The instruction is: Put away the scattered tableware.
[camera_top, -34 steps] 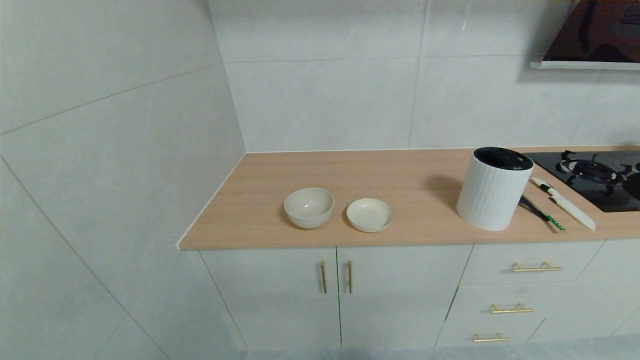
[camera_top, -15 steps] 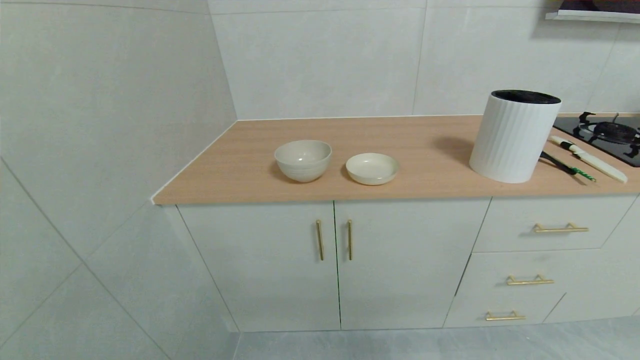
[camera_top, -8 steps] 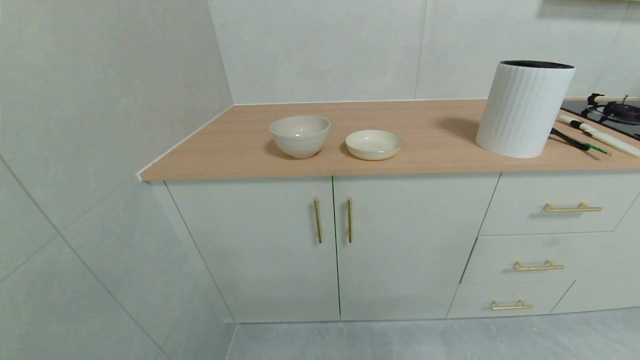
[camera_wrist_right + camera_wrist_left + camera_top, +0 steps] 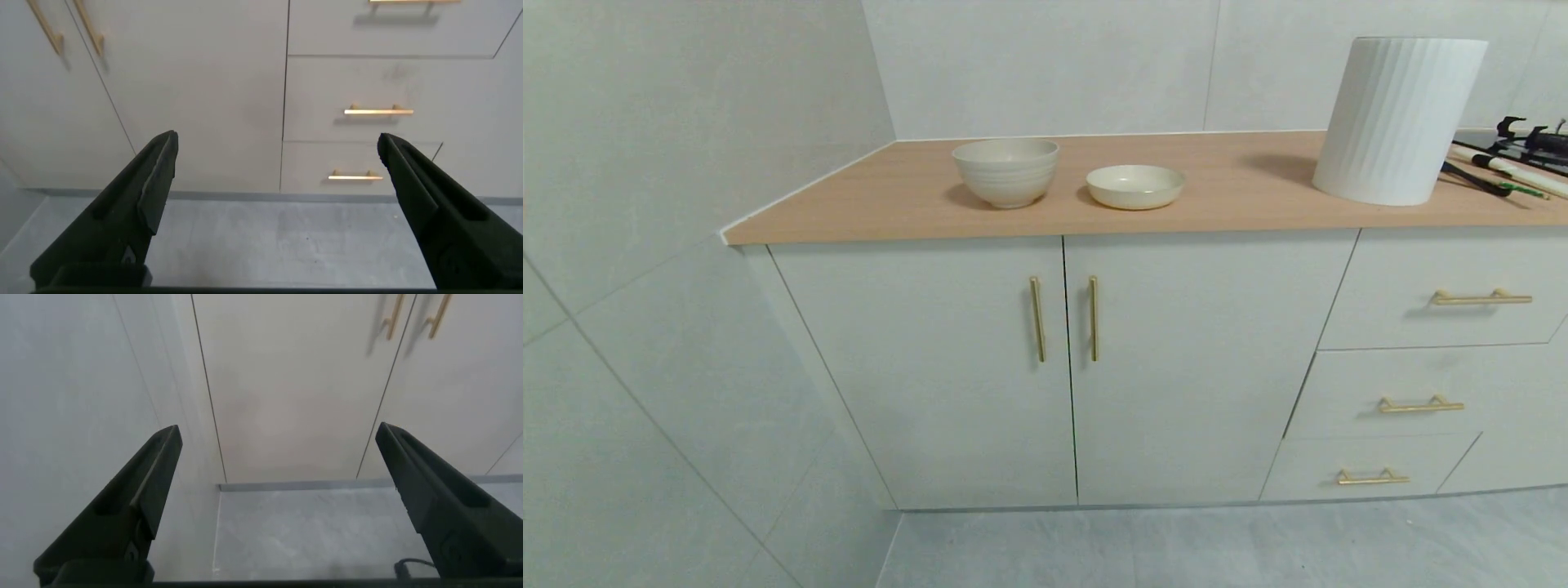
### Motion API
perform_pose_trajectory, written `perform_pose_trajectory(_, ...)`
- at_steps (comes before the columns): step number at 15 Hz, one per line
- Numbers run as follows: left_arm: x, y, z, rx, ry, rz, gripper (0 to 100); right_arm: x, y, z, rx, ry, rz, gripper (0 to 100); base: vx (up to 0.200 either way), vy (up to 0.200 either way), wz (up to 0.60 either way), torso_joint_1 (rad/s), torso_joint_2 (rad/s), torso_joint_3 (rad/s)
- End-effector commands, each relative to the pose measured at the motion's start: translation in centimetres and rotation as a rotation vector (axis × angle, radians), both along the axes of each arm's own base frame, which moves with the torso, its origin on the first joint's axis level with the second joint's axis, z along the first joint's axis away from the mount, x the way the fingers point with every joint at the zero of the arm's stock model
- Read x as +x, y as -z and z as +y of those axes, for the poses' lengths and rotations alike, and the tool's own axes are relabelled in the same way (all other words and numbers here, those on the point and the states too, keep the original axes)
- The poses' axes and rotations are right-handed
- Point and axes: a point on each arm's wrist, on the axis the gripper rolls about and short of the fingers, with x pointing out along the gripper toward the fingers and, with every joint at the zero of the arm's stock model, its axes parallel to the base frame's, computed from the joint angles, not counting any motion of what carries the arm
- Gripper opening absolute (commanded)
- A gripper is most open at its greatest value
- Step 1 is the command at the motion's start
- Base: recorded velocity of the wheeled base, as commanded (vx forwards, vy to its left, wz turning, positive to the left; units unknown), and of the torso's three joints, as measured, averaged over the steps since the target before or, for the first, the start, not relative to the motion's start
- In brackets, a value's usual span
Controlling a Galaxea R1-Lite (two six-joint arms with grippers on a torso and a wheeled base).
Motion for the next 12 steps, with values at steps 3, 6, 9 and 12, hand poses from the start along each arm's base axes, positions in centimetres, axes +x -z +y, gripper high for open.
perform_pose_trajectory(3, 0.0, 0.0, 0.0, 0.0, 0.0, 0.0, 100, 0.0, -0.05, 0.0, 0.0, 0.0, -0.001, 100, 0.0, 0.0, 0.0, -0.061, 0.3, 0.232)
perform_pose_trajectory(6, 0.0, 0.0, 0.0, 0.0, 0.0, 0.0, 100, 0.0, -0.05, 0.0, 0.0, 0.0, -0.001, 100, 0.0, 0.0, 0.0, -0.013, 0.05, 0.034)
perform_pose_trajectory(9, 0.0, 0.0, 0.0, 0.0, 0.0, 0.0, 100, 0.01, -0.01, 0.0, 0.0, 0.0, 0.001, 100, 0.0, 0.0, 0.0, 0.0, 0.0, 0.0)
perform_pose_trajectory(12, 0.01, 0.0, 0.0, -0.003, 0.0, 0.002, 100, 0.01, -0.01, 0.0, 0.0, 0.0, 0.001, 100, 0.0, 0.0, 0.0, 0.0, 0.0, 0.0)
